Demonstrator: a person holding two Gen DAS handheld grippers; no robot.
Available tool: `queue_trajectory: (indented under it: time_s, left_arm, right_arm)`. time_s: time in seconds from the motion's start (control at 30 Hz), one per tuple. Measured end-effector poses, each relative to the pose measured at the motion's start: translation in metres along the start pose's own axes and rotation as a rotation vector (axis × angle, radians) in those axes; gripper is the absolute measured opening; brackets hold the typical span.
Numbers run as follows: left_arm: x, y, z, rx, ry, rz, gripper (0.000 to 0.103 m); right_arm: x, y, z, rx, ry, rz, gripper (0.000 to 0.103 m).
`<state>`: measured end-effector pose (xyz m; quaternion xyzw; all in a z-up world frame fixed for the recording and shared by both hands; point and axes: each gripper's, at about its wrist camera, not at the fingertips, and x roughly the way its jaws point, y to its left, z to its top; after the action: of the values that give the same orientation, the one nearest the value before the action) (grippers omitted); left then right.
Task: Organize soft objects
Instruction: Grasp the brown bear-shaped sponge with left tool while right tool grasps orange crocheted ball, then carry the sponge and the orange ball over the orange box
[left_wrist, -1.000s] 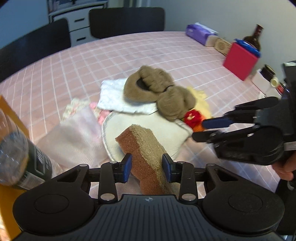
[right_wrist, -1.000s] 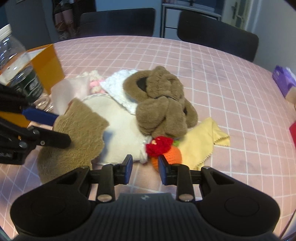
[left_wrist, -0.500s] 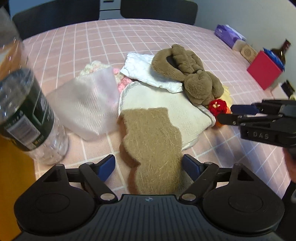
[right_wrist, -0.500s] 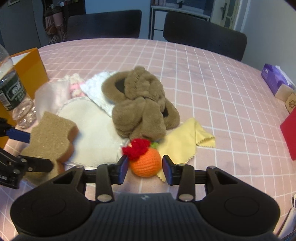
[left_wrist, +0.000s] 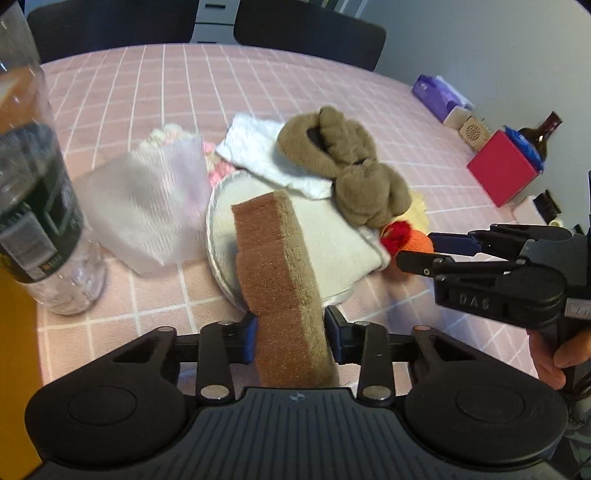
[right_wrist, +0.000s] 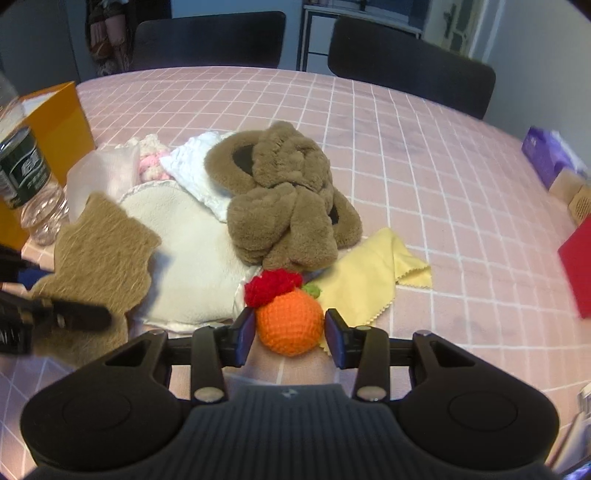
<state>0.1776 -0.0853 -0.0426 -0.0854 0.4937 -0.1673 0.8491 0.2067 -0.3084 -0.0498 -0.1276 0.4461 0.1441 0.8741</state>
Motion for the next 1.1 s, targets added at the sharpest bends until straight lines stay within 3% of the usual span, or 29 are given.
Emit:
queue_trajectory:
  time_s: [0.17, 0.63, 1.1]
  left_arm:
    - [-0.030, -0.009, -0.005, 0.066, -0.055, -0.007, 0.039]
    - [-0.120, -0.012, -0.042, 0.212, -0.201, -0.002, 0.039]
    - [-0.235, 0.061, -0.070, 0.137, -0.414, 0.174, 0.039]
  right_arm:
    - [-0.029, 0.017, -0.001, -0.054, -0.031, -0.007, 0.040]
    - [-0.099, 0.087, -0.015, -0.157, -0.148, 0.186, 0.038]
    - [-0.153, 0.217, 0.017, -0.446, -0.301, 0.360, 0.038]
